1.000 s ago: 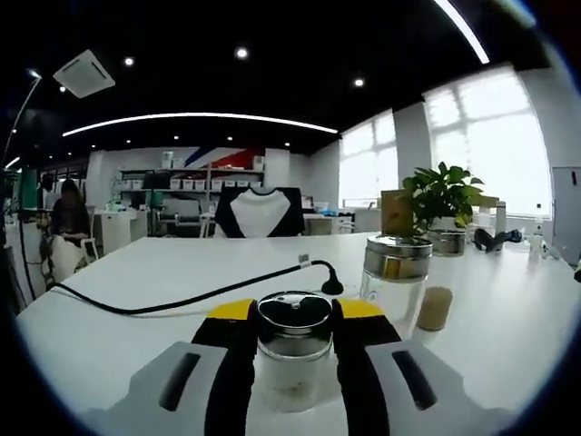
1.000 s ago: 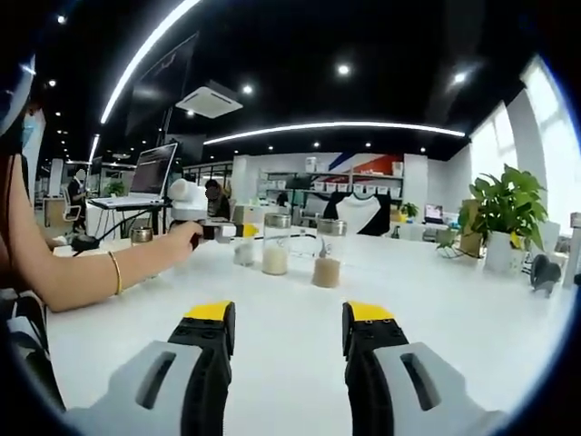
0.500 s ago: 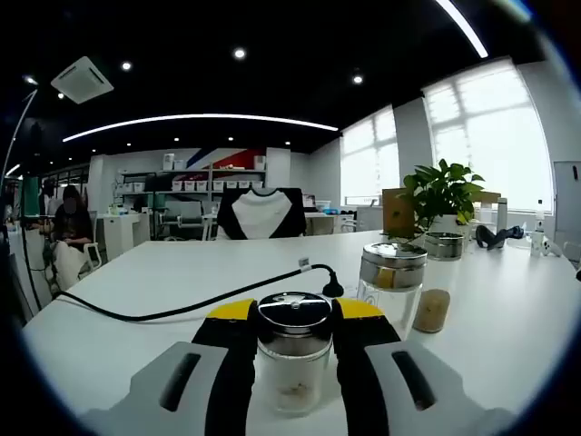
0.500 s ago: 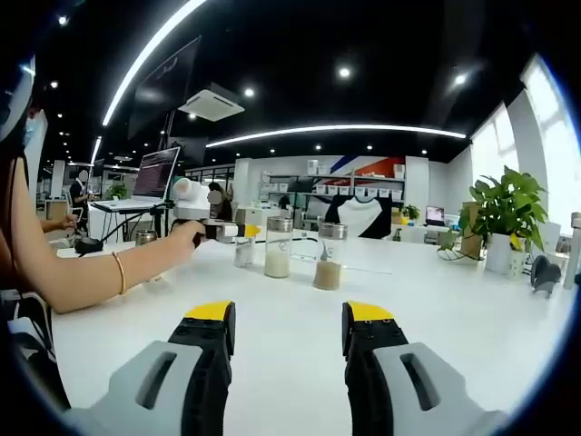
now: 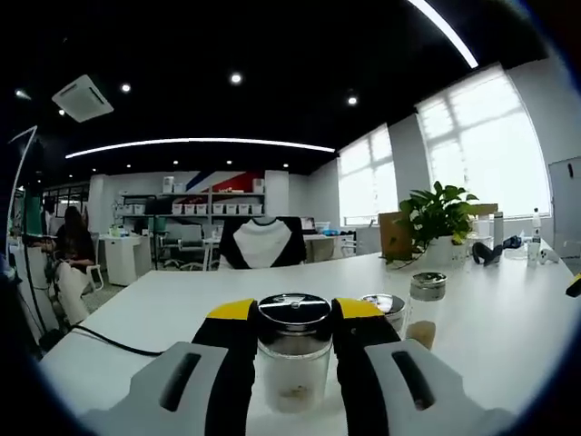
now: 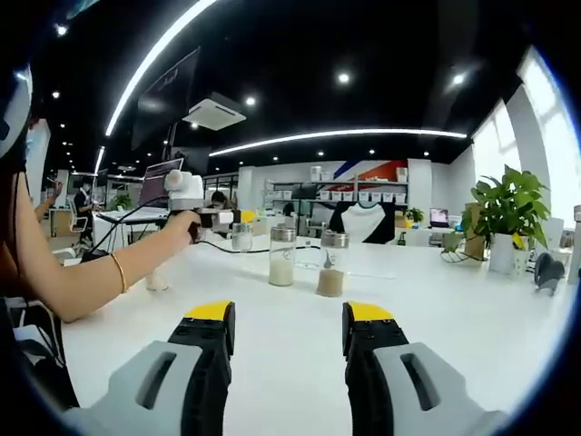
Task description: Rotate the seasoning bottle until the label or dispensing opening points toward the visible target arrow and the bottle remains upright within the marked orientation range
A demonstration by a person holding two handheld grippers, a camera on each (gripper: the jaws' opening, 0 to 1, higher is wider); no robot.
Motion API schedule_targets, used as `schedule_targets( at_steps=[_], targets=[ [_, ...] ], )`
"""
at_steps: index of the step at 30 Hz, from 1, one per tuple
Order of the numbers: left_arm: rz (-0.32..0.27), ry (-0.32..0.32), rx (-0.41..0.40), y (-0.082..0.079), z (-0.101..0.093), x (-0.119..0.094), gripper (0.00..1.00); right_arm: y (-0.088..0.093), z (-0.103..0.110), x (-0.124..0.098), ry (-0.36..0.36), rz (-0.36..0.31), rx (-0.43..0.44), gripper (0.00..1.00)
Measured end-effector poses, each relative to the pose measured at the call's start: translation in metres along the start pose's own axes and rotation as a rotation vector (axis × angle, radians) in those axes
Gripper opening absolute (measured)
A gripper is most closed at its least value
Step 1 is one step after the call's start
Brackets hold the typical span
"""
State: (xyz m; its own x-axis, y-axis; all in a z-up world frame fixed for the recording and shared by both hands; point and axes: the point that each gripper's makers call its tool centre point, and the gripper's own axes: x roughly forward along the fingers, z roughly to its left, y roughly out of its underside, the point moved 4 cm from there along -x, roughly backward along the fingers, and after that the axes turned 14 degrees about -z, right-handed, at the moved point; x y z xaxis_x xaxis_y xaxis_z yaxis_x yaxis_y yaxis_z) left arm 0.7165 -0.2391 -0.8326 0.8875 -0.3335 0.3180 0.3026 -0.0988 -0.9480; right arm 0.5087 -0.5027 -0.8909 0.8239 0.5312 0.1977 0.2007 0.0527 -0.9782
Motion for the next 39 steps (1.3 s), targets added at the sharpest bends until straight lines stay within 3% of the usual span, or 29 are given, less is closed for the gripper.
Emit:
schedule_targets(
  at_steps=[10, 19, 25, 30, 39],
  targets=[
    [-0.018, 0.036, -0.014, -0.021, -0.016, -0.012, 0.34, -0.006, -0.004, -0.008, 0.003, -0.011, 0.002, 0.46],
    [0.033, 0.121, 0.002, -0.018, -0.042, -0.03, 0.34, -0.006, 0.004, -0.005, -0.044, -0.022, 0.019, 0.47],
    [0.008, 0.17, -0.046, -0.022, -0.056, -0.034, 0.34, -0.004, 0.007, -0.003, -0.06, -0.008, 0.018, 0.47],
    [0.013, 0.206, -0.041, -0.024, -0.069, -0.042, 0.34, -0.007, 0.009, -0.005, -0.068, -0.009, 0.017, 0.47],
    [0.017, 0.293, -0.055, -0.016, -0.088, -0.048, 0.34, -0.008, 0.012, -0.008, -0.074, -0.008, 0.015, 0.47]
  ],
)
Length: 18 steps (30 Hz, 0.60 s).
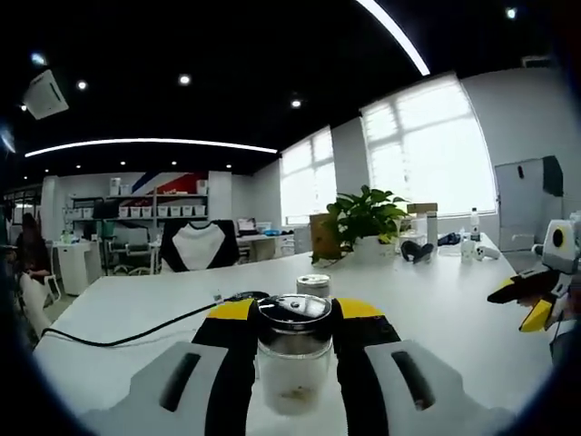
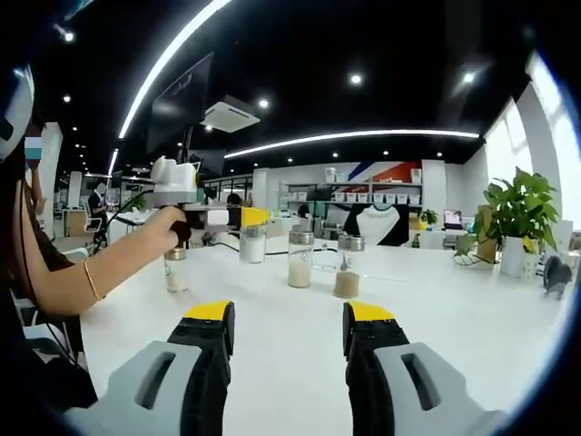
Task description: Rotate the seasoning bottle until the label or dispensing opening points toward the visible target arrow and the bottle remains upright within the marked orientation range
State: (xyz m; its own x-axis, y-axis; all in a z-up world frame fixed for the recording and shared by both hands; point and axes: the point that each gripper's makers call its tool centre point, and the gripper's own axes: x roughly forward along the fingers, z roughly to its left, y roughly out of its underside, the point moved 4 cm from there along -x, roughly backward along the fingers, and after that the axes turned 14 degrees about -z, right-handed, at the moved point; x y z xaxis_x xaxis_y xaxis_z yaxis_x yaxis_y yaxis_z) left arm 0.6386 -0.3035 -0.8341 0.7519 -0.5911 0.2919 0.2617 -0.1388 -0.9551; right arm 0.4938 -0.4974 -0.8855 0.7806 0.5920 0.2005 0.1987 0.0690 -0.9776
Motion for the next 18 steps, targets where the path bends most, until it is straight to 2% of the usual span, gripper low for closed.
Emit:
schedule_targets(
  at_steps=[4, 8, 11, 14, 18],
  targets=[
    [0.026, 0.04, -0.002, 0.014, -0.013, -0.003, 0.34, 0.003, 0.002, 0.002, -0.011, 0.007, -0.001, 0.47],
    [0.018, 0.058, -0.043, 0.016, -0.027, -0.008, 0.34, 0.003, 0.005, 0.003, -0.021, 0.007, 0.003, 0.47],
    [0.027, 0.067, -0.038, 0.019, -0.032, -0.012, 0.34, 0.004, 0.007, 0.004, -0.024, 0.007, 0.006, 0.47],
    [0.039, 0.099, -0.055, 0.024, -0.049, -0.018, 0.34, 0.006, 0.006, 0.004, -0.025, 0.009, 0.011, 0.47],
    [0.046, 0.125, -0.056, 0.026, -0.056, -0.023, 0.34, 0.007, 0.008, 0.006, -0.032, 0.008, 0.016, 0.47]
  ],
)
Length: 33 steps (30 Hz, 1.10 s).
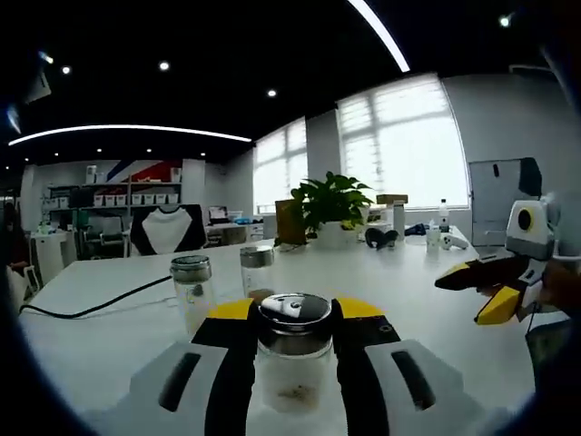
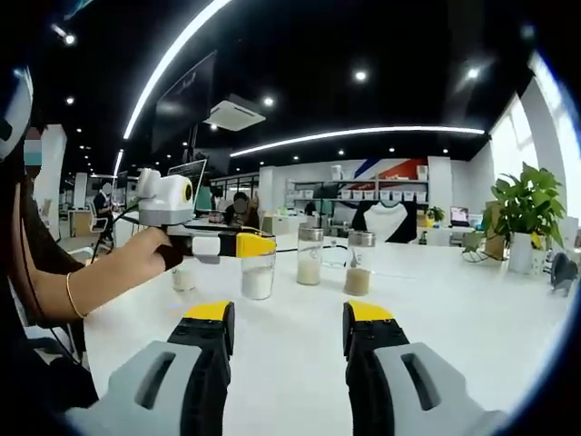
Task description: Rotate the seasoning bottle until the label or dispensing opening points toward the visible target arrow and the bottle remains upright within the marked orientation range
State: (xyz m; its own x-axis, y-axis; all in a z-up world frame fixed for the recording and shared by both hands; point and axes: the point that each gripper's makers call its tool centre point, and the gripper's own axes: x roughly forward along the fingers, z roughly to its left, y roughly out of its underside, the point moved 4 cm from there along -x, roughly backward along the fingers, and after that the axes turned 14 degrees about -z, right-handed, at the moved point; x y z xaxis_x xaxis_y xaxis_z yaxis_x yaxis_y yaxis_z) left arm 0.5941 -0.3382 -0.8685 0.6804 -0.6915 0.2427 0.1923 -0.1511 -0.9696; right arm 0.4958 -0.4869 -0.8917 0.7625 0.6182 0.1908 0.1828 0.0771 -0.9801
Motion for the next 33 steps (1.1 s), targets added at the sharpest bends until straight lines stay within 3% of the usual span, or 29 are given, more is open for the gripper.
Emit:
schedule_targets(
  at_steps=[14, 33],
  targets=[
    [-0.024, 0.131, -0.079, -0.008, -0.035, -0.014, 0.34, 0.004, 0.011, 0.01, -0.044, 0.009, 0.002, 0.47],
    [-0.041, 0.215, -0.113, -0.018, -0.058, -0.021, 0.34, 0.01, 0.026, 0.016, -0.082, 0.002, 0.052, 0.46]
  ],
)
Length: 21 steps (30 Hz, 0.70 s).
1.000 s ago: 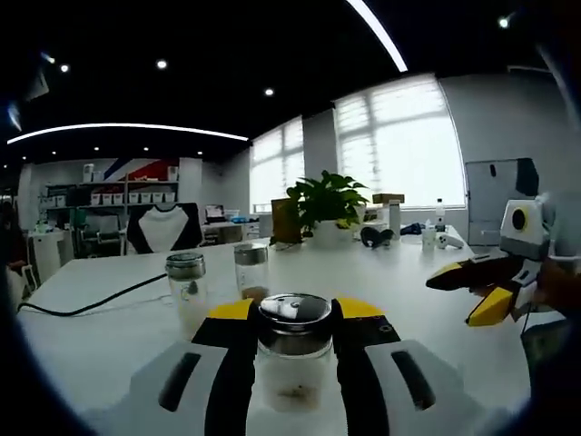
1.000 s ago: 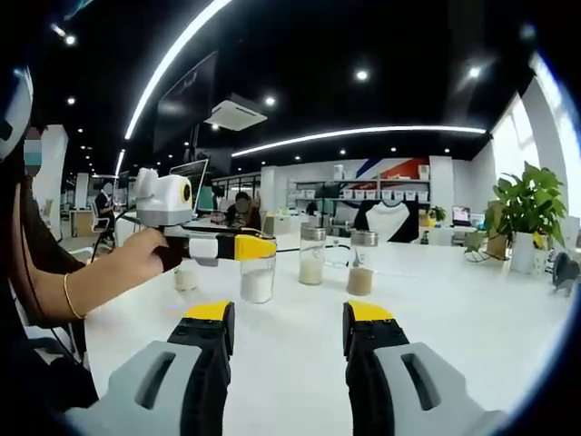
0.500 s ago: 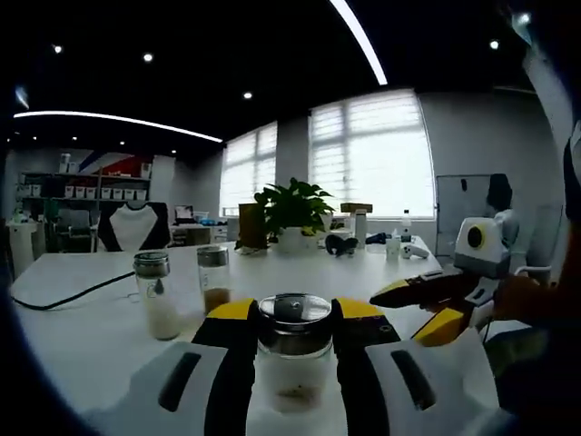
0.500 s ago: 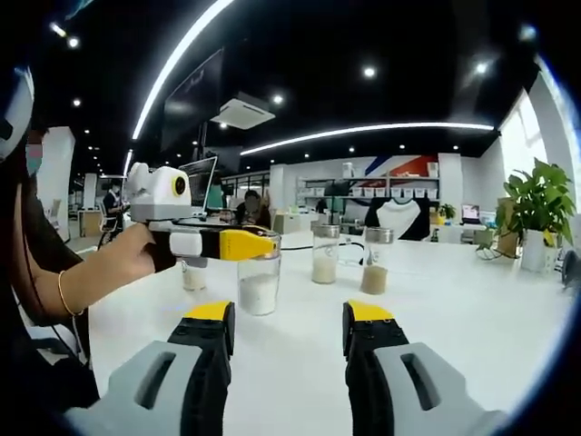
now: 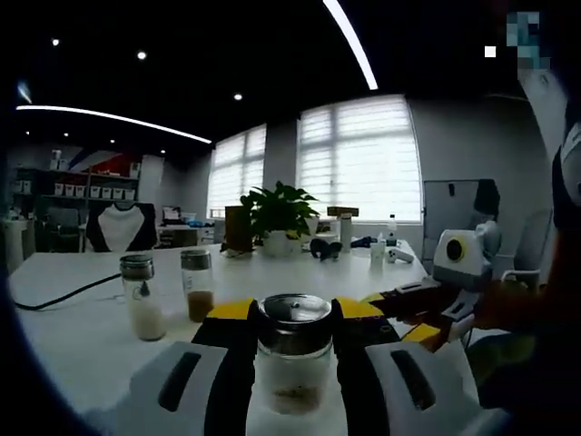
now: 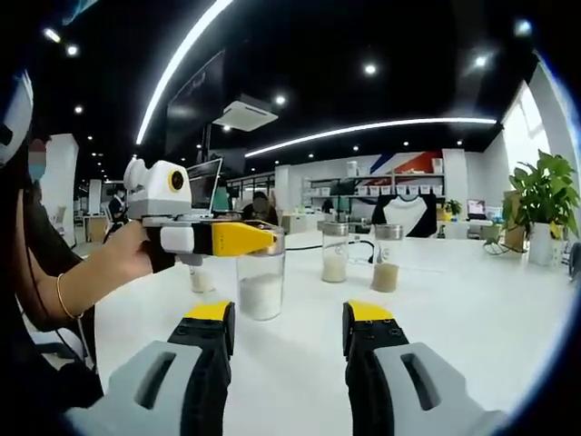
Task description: Rotate the seasoning bottle until the label or dispensing opening points toward the visible target arrow and the bottle remains upright within the marked orientation range
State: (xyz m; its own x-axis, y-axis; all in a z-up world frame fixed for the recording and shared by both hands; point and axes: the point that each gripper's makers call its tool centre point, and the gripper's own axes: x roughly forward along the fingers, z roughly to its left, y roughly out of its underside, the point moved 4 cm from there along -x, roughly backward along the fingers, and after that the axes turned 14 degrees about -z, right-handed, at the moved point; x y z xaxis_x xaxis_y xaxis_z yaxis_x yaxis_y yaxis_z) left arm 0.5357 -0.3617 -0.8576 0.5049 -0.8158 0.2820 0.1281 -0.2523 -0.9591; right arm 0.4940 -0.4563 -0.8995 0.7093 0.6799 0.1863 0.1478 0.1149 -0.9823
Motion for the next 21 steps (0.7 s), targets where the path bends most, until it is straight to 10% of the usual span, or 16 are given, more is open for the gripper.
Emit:
schedule_targets(
  at_steps=[21],
  targets=[
    [0.012, 0.098, -0.017, 0.002, -0.028, 0.008, 0.34, 0.001, 0.016, 0.01, -0.065, -0.017, 0.043, 0.46]
  ],
)
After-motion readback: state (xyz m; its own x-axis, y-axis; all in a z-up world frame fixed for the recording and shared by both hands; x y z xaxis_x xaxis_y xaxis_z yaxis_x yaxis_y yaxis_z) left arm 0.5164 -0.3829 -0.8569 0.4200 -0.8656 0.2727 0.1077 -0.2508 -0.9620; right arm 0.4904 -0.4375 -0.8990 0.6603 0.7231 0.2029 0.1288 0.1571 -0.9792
